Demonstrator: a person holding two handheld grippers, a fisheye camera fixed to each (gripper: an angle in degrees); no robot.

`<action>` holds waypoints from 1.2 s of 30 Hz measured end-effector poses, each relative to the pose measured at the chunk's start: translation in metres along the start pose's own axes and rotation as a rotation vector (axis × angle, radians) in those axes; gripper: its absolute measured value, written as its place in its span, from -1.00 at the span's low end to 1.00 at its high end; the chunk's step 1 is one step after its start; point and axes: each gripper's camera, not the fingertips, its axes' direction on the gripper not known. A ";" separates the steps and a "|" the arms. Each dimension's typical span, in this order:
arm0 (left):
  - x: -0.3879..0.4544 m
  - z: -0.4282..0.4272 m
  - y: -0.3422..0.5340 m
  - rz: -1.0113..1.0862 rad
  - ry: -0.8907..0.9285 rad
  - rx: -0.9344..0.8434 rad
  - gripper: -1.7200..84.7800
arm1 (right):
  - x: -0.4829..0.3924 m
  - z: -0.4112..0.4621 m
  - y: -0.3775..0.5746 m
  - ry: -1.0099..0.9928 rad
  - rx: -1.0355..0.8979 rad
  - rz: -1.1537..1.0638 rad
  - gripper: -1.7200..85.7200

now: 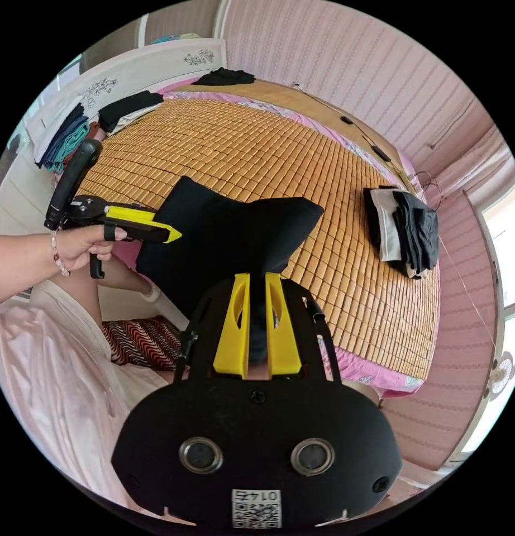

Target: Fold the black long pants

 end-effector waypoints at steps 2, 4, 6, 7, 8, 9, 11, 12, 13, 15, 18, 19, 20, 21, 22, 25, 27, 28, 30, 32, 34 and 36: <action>-0.010 -0.015 0.018 -0.062 0.014 0.050 -0.83 | -0.027 -0.033 -0.017 0.031 0.072 -0.110 -0.85; -0.020 -0.032 0.036 -0.127 0.028 0.103 -0.83 | -0.046 -0.056 -0.031 0.024 0.115 -0.184 -0.85; -0.033 -0.056 0.061 -0.219 0.055 0.176 -0.84 | -0.066 -0.076 -0.046 0.022 0.156 -0.260 -0.85; -0.037 -0.062 0.067 -0.240 0.066 0.194 -0.84 | -0.080 -0.089 -0.056 0.030 0.184 -0.312 -0.86; -0.043 -0.076 0.079 -0.280 0.080 0.238 -0.84 | -0.094 -0.102 -0.066 0.038 0.212 -0.366 -0.86; -0.049 -0.090 0.091 -0.313 0.087 0.291 -0.84 | -0.102 -0.108 -0.071 0.041 0.227 -0.393 -0.86; -0.058 -0.111 0.109 -0.362 0.090 0.370 -0.84 | -0.131 -0.133 -0.092 0.044 0.283 -0.504 -0.86; -0.064 -0.126 0.121 -0.394 0.085 0.425 -0.84 | -0.138 -0.138 -0.097 0.043 0.296 -0.532 -0.86; -0.067 -0.133 0.126 -0.408 0.081 0.453 -0.84 | -0.152 -0.149 -0.108 0.046 0.322 -0.587 -0.86; -0.078 -0.164 0.150 -0.467 0.059 0.576 -0.84 | -0.174 -0.165 -0.124 0.048 0.363 -0.669 -0.86; -0.091 -0.199 0.176 -0.536 0.020 0.728 -0.84 | -0.207 -0.189 -0.151 0.031 0.434 -0.798 -0.86; -0.093 -0.206 0.181 -0.549 0.012 0.758 -0.84 | -0.219 -0.199 -0.163 0.019 0.461 -0.850 -0.86; -0.098 -0.218 0.191 -0.575 -0.005 0.816 -0.84 | -0.231 -0.207 -0.176 0.002 0.491 -0.903 -0.86; -0.102 -0.229 0.200 -0.600 -0.022 0.877 -0.84 | -0.236 -0.211 -0.182 -0.007 0.506 -0.924 -0.86; -0.104 -0.235 0.204 -0.613 -0.032 0.907 -0.84 | -0.245 -0.218 -0.198 -0.030 0.528 -0.964 -0.86; -0.117 -0.261 0.215 -0.686 -0.079 1.034 -0.84 | -0.262 -0.228 -0.245 -0.094 0.571 -1.041 -0.86; -0.128 -0.285 0.207 -0.705 -0.161 1.089 -0.84 | -0.271 -0.232 -0.278 -0.116 0.600 -1.079 -0.86; -0.131 -0.294 0.203 -0.702 -0.192 1.107 -0.84 | -0.277 -0.234 -0.304 -0.113 0.627 -1.094 -0.86; -0.149 -0.334 0.178 -0.652 -0.336 1.183 -0.84 | -0.285 -0.234 -0.353 -0.097 0.670 -1.096 -0.85; -0.173 -0.367 0.144 -0.644 -0.482 1.156 -0.82 | -0.300 -0.224 -0.444 -0.113 0.644 -1.045 -0.83; -0.209 -0.392 0.102 -0.678 -0.606 1.069 -0.80 | -0.314 -0.205 -0.519 -0.129 0.567 -0.943 -0.81; -0.256 -0.398 0.056 -0.757 -0.769 0.856 -0.80 | -0.323 -0.175 -0.579 -0.101 0.450 -0.799 -0.80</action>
